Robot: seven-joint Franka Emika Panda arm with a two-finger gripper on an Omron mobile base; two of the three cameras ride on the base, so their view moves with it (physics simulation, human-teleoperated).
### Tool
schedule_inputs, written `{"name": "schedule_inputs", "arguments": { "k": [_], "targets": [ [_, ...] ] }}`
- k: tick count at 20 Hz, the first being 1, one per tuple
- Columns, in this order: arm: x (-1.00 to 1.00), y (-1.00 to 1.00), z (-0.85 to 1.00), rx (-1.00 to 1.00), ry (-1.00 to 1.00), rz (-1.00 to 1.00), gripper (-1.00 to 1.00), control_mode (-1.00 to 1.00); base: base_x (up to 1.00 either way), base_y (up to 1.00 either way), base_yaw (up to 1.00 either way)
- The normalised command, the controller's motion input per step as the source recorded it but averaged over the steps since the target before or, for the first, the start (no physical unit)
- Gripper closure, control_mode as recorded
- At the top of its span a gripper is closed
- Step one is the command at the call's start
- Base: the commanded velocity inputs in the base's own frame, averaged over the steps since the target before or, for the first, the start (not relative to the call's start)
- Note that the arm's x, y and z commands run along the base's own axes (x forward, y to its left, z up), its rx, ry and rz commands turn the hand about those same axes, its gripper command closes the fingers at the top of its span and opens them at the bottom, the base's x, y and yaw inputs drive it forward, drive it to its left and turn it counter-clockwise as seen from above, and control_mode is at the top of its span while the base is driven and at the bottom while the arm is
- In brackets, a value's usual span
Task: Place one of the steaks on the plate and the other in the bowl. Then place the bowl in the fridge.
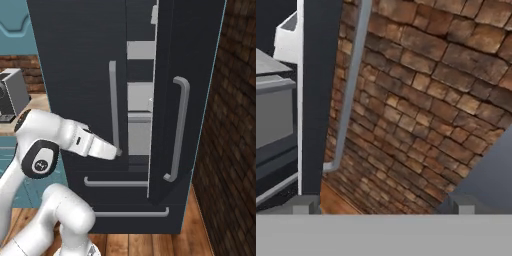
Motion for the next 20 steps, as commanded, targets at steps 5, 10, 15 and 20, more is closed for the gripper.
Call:
{"name": "schedule_inputs", "arguments": {
  "k": [5, 10, 15, 20],
  "targets": [
    [0.01, 0.03, -0.28, -0.08, 0.16, -0.03, -1.00, -1.00, 0.00, 0.00, 0.00],
    [0.00, 0.00, -0.33, -0.06, 0.19, 0.11, -1.00, -1.00, 0.00, 0.00, 0.00],
    [0.00, 0.09, -0.31, -0.07, 0.17, 0.25, -1.00, -1.00, 0.00, 0.00, 0.00],
    [-0.09, 0.19, -0.39, -0.12, 0.13, 0.30, -1.00, -1.00, 0.00, 0.00, 0.00]
  ]
}}
